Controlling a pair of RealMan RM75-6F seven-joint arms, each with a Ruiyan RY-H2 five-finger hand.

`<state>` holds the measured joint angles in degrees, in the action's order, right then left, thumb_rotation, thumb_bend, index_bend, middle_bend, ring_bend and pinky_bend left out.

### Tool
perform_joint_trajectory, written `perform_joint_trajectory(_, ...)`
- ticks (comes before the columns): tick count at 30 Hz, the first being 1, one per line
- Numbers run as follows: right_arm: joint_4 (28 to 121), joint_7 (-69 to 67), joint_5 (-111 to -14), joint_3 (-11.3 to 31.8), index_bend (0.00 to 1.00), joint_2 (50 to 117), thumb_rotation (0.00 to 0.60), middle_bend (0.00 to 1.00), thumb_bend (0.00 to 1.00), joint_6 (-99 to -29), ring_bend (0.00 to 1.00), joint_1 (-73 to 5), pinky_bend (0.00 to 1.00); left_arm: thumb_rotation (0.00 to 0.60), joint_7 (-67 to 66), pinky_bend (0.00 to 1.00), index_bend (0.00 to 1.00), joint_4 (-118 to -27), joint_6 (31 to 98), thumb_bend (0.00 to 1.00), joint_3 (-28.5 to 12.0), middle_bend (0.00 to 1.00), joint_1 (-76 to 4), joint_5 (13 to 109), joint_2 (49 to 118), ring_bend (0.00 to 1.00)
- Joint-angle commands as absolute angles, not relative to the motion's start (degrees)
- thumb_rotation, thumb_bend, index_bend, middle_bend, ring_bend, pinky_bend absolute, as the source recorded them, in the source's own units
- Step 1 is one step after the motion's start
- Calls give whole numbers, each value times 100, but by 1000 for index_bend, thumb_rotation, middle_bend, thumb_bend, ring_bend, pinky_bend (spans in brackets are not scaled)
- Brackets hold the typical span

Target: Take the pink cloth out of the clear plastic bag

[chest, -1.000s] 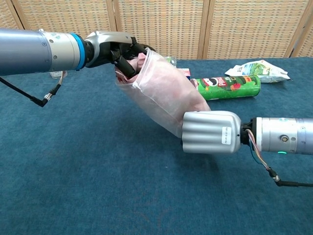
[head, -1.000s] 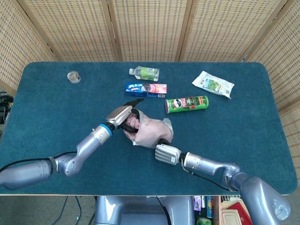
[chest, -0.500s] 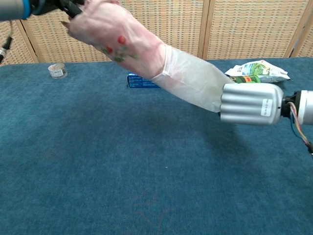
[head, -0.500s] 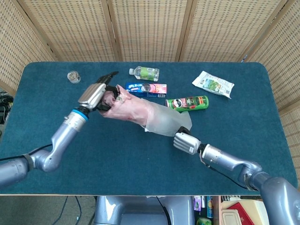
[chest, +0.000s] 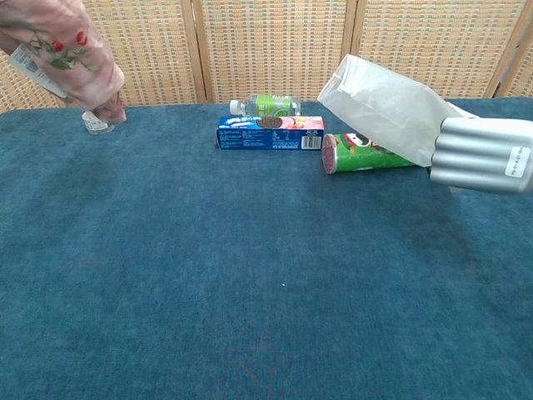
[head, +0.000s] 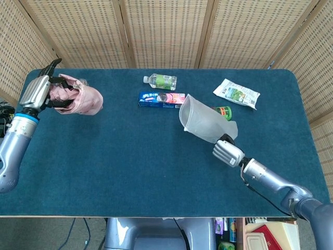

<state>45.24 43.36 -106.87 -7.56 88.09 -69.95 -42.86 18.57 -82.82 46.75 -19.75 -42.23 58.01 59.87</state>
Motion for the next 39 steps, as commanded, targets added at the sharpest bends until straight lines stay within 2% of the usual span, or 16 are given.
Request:
perform_joint_trajectory(1, 4561, 4307, -10650, -725, 739, 8835, 600, 889, 672, -7040, 932, -4235, 1000, 600, 2078, 0, 583, -8034, 4546, 380, -1858, 0, -4122, 5953, 6093, 0)
perform_joint_trajectory(2, 4611, 4232, -10598, -690, 612, 8850, 600, 833, 506, -7075, 904, -4193, 988, 600, 2113, 0, 378, -7951, 4511, 361, -1819, 0, -4111, 6000, 6146, 0)
perform_joint_trajectory(3, 4642, 4195, -10551, -649, 374, 8860, 600, 691, 246, -7120, 787, -4158, 905, 600, 2122, 0, 170, -7904, 4473, 302, -1778, 0, -4106, 6047, 6175, 0)
perform_joint_trajectory(4, 4684, 4177, -10470, -586, 141, 8875, 600, 433, 44, -7165, 518, -4105, 700, 600, 2117, 0, 58, -7861, 4402, 252, -1725, 0, -4105, 6080, 6193, 0)
perform_joint_trajectory(5, 4799, 4189, -10284, -470, 76, 8897, 600, 317, 9, -7192, 386, -3995, 582, 600, 2076, 0, 0, -7809, 4246, 173, -1639, 0, -4112, 6087, 6187, 0)
perform_joint_trajectory(6, 4933, 4201, -10110, -383, 8, 8899, 600, 126, 0, -7161, 158, -3903, 344, 600, 2053, 0, 0, -7785, 4179, 123, -1606, 0, -4117, 6091, 6177, 0)
perform_joint_trajectory(7, 5083, 4257, -9955, -311, 0, 8879, 600, 11, 0, -7115, 21, -3827, 147, 600, 2033, 0, 0, -7765, 4154, 108, -1578, 0, -4110, 6107, 6172, 0)
perform_joint_trajectory(9, 5544, 4374, -9719, -175, 0, 8752, 600, 0, 0, -7137, 0, -3689, 32, 600, 1993, 0, 0, -7725, 4353, 90, -1565, 0, -4029, 6169, 6207, 0)
perform_joint_trajectory(11, 5878, 4251, -9646, -148, 0, 8615, 600, 0, 0, -7203, 0, -3610, 2, 600, 2011, 0, 0, -7755, 4523, 84, -1562, 0, -3941, 6223, 6206, 0)
perform_joint_trajectory(17, 6661, 3512, -9926, -332, 0, 7948, 600, 0, 0, -7728, 0, -3368, 0, 600, 2126, 0, 0, -8335, 5499, 82, -1447, 0, -3363, 6770, 5897, 0)
perform_joint_trajectory(24, 7165, 2163, -9647, -218, 0, 7665, 600, 0, 0, -8850, 0, -2637, 0, 600, 1622, 0, 0, -9213, 7297, 82, -977, 0, -2328, 7604, 5855, 0)
perform_joint_trajectory(31, 8280, 1351, -8947, -141, 0, 7543, 600, 0, 0, -9383, 0, -1817, 0, 600, 427, 0, 0, -9719, 8337, 81, -460, 0, -1460, 7588, 6234, 0)
perform_joint_trajectory(39, 8616, 1395, -9093, -231, 0, 7751, 600, 0, 0, -9782, 0, -1366, 0, 600, -424, 0, 0, -9902, 8984, 82, -58, 0, -852, 7715, 6606, 0)
